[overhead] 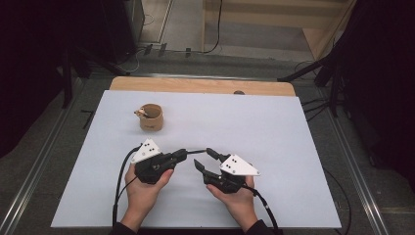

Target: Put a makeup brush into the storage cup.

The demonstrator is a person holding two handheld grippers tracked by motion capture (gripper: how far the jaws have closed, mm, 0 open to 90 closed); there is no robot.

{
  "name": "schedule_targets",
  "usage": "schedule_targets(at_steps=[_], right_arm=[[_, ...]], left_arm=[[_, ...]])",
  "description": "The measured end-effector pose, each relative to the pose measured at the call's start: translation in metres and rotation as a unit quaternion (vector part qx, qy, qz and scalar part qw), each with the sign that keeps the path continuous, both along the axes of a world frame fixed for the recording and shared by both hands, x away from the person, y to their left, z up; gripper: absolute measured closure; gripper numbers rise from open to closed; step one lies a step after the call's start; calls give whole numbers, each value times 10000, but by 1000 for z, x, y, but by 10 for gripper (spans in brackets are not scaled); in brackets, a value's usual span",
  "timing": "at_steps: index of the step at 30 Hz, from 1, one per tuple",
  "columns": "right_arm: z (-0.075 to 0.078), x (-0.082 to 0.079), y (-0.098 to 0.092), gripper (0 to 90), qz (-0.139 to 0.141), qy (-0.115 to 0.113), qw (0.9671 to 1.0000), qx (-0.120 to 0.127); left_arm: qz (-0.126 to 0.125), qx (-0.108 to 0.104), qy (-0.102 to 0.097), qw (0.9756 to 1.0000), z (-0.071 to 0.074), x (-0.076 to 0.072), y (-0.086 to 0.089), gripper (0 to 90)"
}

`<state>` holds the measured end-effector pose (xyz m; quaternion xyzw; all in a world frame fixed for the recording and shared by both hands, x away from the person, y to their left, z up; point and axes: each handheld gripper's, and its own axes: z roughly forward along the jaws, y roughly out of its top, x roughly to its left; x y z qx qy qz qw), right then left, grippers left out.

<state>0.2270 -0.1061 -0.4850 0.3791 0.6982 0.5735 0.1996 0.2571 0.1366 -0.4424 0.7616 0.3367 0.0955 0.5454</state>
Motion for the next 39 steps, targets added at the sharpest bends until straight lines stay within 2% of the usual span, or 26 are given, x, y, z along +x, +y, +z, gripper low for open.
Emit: schedule_targets(at_steps=[1, 3, 6, 9, 14, 17, 22, 23, 26, 30, 32, 35, 38, 39], right_arm=[[1, 0, -2, 443, -23, 245, 9996, 166], [1, 1, -4, 445, -110, 477, 9982, 333], [2, 1, -6, 425, -226, 674, 9959, 566], [2, 1, -7, 407, -314, 866, 9922, 837], [4, 2, -8, 350, -482, 1199, 9836, 1257], [3, 4, -9, 296, -555, 1456, 9765, 1486], [1, 8, -10, 228, -766, 1627, 9711, 1568], [0, 8, -10, 207, -791, 1697, 9686, 1637], [-1, 9, -10, 191, -820, 1813, 9638, 1774], [0, 9, -12, 185, -909, 1971, 9553, 2006], [0, 10, -14, 197, -945, 2064, 9501, 2139], [-2, 11, -17, 226, -1060, 2190, 9413, 2340], [-5, 12, -21, 248, -1067, 2363, 9303, 2593], [-6, 13, -22, 257, -1073, 2392, 9277, 2658]], left_arm=[[7, -23, -44, 10000, 0, -1, 0, 860], [24, -59, -119, 9999, -1, -1, -1, 860], [70, -224, -137, 9996, -3, -2, 0, 860], [108, -271, -157, 9995, -5, -2, 0, 860], [169, -398, -180, 9989, -7, -2, 0, 860], [148, -406, -217, 9988, -9, -4, -1, 860], [107, -737, -175, 9971, -15, -4, -1, 860], [119, -778, -180, 9967, -17, -4, -1, 860], [123, -818, -237, 9963, -19, -4, -1, 860], [158, -886, -330, 9954, -21, -5, -3, 860], [155, -849, -393, 9955, -21, -6, -4, 860], [117, -806, -439, 9957, -23, -7, -7, 860], [93, -790, -474, 9957, -23, -8, -9, 860], [90, -806, -479, 9956, -23, -8, -9, 860]])
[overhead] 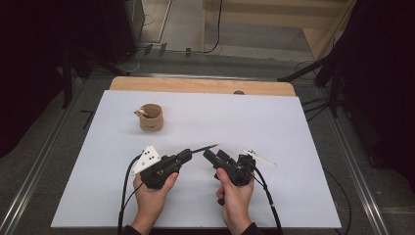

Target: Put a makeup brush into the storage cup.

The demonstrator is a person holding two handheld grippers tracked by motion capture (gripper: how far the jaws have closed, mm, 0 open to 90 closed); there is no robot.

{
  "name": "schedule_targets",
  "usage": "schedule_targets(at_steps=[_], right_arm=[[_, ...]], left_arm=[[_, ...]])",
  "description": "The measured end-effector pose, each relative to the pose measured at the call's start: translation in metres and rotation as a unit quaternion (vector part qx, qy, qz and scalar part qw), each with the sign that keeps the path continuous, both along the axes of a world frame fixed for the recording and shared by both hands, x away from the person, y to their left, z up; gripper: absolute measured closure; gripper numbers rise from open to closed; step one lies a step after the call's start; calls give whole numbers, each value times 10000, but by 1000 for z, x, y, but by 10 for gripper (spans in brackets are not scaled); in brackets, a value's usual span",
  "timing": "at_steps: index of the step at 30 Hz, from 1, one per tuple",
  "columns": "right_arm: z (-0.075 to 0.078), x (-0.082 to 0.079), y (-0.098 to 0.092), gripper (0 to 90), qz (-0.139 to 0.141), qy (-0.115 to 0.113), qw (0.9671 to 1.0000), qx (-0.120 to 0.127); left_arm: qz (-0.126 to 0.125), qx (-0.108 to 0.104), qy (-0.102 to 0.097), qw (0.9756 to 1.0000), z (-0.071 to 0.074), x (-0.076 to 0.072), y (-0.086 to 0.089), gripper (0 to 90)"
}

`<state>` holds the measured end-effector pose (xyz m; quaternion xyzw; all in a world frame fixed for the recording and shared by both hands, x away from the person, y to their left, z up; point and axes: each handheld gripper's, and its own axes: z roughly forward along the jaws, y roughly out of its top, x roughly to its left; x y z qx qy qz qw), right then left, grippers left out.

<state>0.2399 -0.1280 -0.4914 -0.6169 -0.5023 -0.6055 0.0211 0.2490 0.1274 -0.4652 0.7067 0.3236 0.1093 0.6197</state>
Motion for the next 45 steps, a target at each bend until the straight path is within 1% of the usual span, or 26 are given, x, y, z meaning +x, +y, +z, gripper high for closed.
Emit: schedule_targets(at_steps=[3, 6, 7, 8, 11, 14, 18, 22, 26, 29, 36, 41, 42, 43, 44, 45], right_arm=[[-2, 1, -2, 268, -49, 151, 9996, 254], [-2, 2, -3, 281, -53, 219, 9989, 420], [-1, 2, -3, 307, -21, 274, 9985, 482], [-1, 2, -3, 318, -3, 278, 9983, 515], [-2, 3, -5, 340, -41, 305, 9981, 541], [-1, 3, -6, 355, -43, 322, 9974, 637], [-2, 4, -7, 354, -23, 386, 9967, 720], [-2, 5, -6, 354, -4, 417, 9963, 752], [-4, 7, -8, 369, -2, 475, 9948, 902], [-6, 8, -10, 408, 17, 484, 9937, 1010], [-8, 9, -10, 472, 90, 496, 9932, 1047], [-9, 10, -11, 517, 118, 467, 9927, 1104], [-9, 10, -12, 530, 133, 434, 9927, 1121], [-9, 10, -12, 548, 149, 474, 9917, 1190], [-9, 10, -13, 573, 146, 458, 9911, 1245], [-9, 10, -14, 617, 159, 421, 9905, 1296]], left_arm=[[1, -38, -37, 10000, 0, -1, -1, 860], [-28, -44, -91, 9999, 0, -2, -2, 860], [-43, -39, -97, 9999, 0, -2, -3, 860], [-45, -48, -90, 9999, 0, -2, -3, 860], [-50, -36, -100, 9999, -1, -4, -5, 860], [-65, -2, -128, 9999, -2, -5, -6, 860], [-106, 1, -146, 9998, -2, -6, -9, 859], [-144, 6, -170, 9998, -2, -7, -11, 860], [-172, 17, -204, 9996, -2, -8, -12, 860], [-206, 6, -208, 9996, -3, -8, -13, 859], [-268, 2, -218, 9994, -3, -9, -14, 859], [-297, -23, -224, 9993, -3, -9, -14, 859], [-305, -9, -227, 9993, -3, -9, -14, 859], [-325, 3, -209, 9993, -3, -9, -14, 859], [-368, 11, -159, 9992, -4, -9, -15, 858], [-467, 100, -46, 9989, -5, -7, -15, 857]])
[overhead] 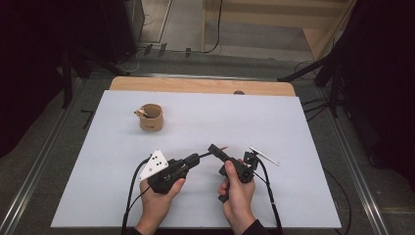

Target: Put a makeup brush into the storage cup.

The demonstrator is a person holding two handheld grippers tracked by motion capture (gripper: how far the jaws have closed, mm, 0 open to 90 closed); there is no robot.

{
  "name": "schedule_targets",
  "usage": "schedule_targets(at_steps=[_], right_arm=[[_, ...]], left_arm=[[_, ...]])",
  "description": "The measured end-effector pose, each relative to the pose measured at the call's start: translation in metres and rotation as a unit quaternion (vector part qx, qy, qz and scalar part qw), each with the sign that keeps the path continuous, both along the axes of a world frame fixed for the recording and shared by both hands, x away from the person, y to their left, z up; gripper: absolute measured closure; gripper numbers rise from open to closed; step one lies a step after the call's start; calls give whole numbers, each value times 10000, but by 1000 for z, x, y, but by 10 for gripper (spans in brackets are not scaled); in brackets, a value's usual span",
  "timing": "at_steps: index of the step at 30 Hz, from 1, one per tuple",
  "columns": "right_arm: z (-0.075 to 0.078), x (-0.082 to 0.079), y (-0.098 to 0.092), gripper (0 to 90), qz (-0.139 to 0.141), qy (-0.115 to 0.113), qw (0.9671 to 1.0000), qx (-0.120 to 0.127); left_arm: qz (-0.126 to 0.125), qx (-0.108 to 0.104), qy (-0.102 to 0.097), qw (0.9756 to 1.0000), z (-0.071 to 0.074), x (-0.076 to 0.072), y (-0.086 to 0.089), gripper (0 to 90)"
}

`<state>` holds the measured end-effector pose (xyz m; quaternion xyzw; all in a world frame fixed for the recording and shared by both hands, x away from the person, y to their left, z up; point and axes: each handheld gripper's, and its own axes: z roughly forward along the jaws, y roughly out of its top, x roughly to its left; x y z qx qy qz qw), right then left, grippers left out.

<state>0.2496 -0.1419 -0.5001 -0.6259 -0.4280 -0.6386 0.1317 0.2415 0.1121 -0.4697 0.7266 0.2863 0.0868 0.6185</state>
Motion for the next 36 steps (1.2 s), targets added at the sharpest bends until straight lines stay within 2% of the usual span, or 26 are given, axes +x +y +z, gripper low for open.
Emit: schedule_targets(at_steps=[1, 2, 5, 7, 11, 14, 19, 22, 28, 31, 34, 36], right_arm=[[1, -1, -2, 683, -17, -82, 9999, 106], [3, -2, -4, 834, -68, -202, 9997, 98], [11, -7, -7, 840, -121, -686, 9974, -182], [19, -8, -6, 841, -74, -898, 9948, -468], [29, -11, 1, 841, 19, -1233, 9882, -905], [31, -12, 5, 841, 87, -1333, 9846, -1126], [32, -13, 11, 842, 211, -1547, 9742, -1631], [36, -14, 15, 842, 313, -1765, 9652, -1905], [39, -18, 24, 842, 444, -2118, 9501, -2249], [39, -18, 27, 842, 492, -2230, 9446, -2359], [39, -18, 29, 842, 549, -2379, 9372, -2491], [40, -19, 31, 842, 581, -2432, 9350, -2516]], left_arm=[[-118, 34, 106, 9999, -1, 2, -1, 849], [-209, 28, 179, 9996, -3, 3, -1, 795], [-176, 96, 268, 9994, -4, 6, -3, 570], [-219, 74, 333, 9992, -3, 7, -3, 534], [-271, 130, 343, 9990, -2, 7, -5, 522], [-299, 179, 358, 9988, -2, 7, -7, 525], [-274, 266, 352, 9987, -2, 7, -8, 538], [-257, 276, 362, 9986, -2, 7, -8, 552], [-245, 374, 374, 9983, -3, 7, -9, 597], [-248, 405, 344, 9983, -3, 7, -10, 616], [-239, 433, 341, 9982, -3, 7, -10, 641], [-237, 432, 335, 9982, -3, 7, -10, 657]])
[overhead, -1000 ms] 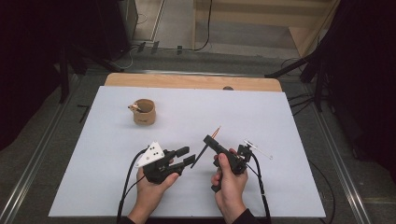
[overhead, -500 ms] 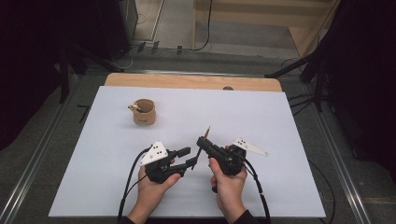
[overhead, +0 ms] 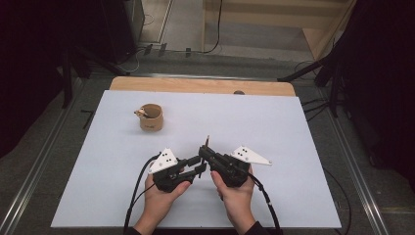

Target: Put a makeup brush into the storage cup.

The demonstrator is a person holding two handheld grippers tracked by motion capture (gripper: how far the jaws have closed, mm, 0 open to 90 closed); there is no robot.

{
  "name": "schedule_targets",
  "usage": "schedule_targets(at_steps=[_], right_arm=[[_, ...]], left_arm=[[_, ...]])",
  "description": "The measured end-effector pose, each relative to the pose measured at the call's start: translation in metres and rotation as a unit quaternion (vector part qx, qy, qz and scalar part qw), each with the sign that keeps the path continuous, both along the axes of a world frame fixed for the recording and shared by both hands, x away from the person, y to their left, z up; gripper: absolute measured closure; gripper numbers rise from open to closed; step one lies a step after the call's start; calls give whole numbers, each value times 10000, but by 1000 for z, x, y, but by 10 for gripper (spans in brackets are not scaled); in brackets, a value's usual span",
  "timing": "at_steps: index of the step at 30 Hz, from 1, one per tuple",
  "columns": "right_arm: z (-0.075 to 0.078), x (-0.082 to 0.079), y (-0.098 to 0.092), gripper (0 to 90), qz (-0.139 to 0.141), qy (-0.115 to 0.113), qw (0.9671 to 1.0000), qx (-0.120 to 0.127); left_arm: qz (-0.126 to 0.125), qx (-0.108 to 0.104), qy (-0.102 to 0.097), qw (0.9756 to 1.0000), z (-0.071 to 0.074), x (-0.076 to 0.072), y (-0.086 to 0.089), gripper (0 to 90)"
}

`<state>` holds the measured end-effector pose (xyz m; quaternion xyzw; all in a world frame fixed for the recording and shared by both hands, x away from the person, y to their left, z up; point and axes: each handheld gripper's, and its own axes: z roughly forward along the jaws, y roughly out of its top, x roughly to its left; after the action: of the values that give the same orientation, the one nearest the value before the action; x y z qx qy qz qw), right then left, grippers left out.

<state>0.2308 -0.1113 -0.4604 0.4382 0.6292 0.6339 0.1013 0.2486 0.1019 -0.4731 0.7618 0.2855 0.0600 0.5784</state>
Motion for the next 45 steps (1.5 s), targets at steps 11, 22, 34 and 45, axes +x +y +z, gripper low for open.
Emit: schedule_targets(at_steps=[11, 22, 34, 45], right_arm=[[0, -1, 7, 842, 206, -135, 9995, -188], [0, -2, 10, 841, 338, -153, 9991, -183], [7, -2, 0, 304, 176, -123, 9991, -363], [12, -2, -31, 0, -77, -554, 9964, -642]], left_arm=[[-38, -47, 31, 10000, 0, 0, -1, 700], [-77, -50, 144, 9999, 2, -2, 1, 838], [77, -37, 131, 9999, 3, 1, 5, 845], [259, -60, 122, 9996, 2, 6, 15, 845]])
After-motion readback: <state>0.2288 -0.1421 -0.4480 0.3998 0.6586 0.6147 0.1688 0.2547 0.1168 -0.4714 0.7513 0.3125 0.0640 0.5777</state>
